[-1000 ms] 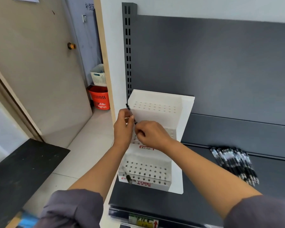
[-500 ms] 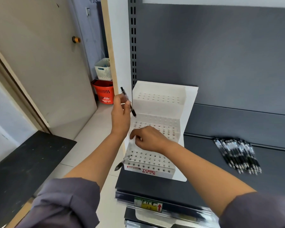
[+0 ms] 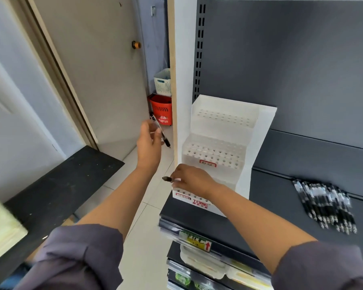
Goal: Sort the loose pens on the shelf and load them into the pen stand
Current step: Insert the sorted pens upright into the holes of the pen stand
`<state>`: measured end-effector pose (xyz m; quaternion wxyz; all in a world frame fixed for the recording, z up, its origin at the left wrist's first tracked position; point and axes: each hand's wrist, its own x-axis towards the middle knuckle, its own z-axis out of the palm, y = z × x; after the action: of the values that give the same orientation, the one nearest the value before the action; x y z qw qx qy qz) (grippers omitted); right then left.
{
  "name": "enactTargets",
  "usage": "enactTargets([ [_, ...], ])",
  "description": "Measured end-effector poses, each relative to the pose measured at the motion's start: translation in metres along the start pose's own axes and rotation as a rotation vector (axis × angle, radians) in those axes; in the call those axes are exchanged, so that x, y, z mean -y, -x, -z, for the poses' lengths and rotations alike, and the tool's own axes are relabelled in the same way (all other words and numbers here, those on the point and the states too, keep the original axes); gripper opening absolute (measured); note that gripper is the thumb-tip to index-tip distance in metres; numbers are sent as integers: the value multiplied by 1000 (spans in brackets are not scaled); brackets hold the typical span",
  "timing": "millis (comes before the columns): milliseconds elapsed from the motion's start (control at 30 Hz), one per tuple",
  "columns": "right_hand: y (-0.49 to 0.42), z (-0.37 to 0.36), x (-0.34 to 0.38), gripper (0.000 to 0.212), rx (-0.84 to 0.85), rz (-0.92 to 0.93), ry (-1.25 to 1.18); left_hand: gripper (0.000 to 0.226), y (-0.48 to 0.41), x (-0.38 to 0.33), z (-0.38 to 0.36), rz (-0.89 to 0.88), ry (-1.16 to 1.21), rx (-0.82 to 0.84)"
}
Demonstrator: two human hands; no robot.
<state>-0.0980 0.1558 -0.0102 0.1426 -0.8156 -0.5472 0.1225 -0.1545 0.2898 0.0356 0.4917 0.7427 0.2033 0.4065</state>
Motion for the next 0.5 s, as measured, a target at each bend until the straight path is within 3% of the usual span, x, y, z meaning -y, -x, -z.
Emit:
enactTargets([
  [233, 23, 18, -1, 23, -229, 29, -84, 14, 26, -15, -6, 8, -22, -11],
  [367, 36, 34, -6, 23, -353, -126, -316, 15, 29, -24, -16, -20, 0, 4],
  [500, 41, 53, -20, 30, -537, -270, -348, 17, 21, -26, -25, -25, -7, 15],
])
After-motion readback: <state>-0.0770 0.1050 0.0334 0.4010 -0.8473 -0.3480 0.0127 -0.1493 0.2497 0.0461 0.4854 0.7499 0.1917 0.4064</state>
